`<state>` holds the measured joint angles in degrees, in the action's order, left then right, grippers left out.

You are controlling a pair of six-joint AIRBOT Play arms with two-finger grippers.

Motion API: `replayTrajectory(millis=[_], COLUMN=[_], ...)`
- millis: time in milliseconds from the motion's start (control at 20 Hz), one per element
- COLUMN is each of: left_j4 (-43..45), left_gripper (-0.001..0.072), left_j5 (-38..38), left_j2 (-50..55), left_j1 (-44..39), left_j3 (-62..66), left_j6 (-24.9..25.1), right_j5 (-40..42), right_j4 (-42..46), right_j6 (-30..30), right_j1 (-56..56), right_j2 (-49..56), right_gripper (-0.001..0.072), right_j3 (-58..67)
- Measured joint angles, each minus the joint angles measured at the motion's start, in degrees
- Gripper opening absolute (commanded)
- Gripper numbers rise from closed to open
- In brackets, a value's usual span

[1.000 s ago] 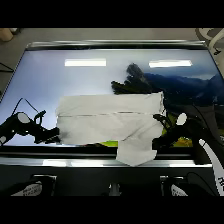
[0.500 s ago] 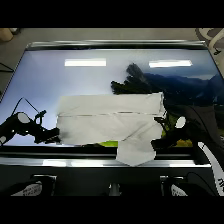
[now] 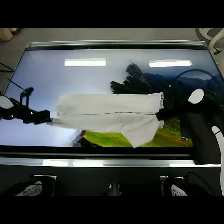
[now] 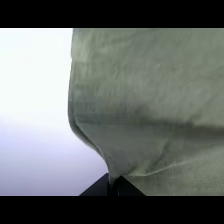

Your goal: Fold the shirts.

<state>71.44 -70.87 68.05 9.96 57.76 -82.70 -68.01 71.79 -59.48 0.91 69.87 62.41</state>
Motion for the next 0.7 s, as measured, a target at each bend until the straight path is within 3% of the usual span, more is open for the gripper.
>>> replayTrajectory(millis=[250,500,700], left_j4=[-3.9,-5.2,-5.4], left_gripper=[0.0025,0.0026,0.0026], left_j5=[-1.1,-1.7,1.2], left_j2=[9.3,19.8,25.7], left_j1=[0.0,0.0,-0.2], left_j3=[14.1,24.7,28.3], left_j6=[-0.9,-2.8,-3.6], right_j5=[9.7,21.3,25.0], right_j4=[0.7,0.9,0.8], right_j6=[-0.3,-4.5,-7.4], right_j1=[0.0,0.0,0.0], right_j2=[5.3,9.2,14.0], right_gripper=[0.0031,0.0031,0.0035], right_j3=[7.8,10.1,10.5])
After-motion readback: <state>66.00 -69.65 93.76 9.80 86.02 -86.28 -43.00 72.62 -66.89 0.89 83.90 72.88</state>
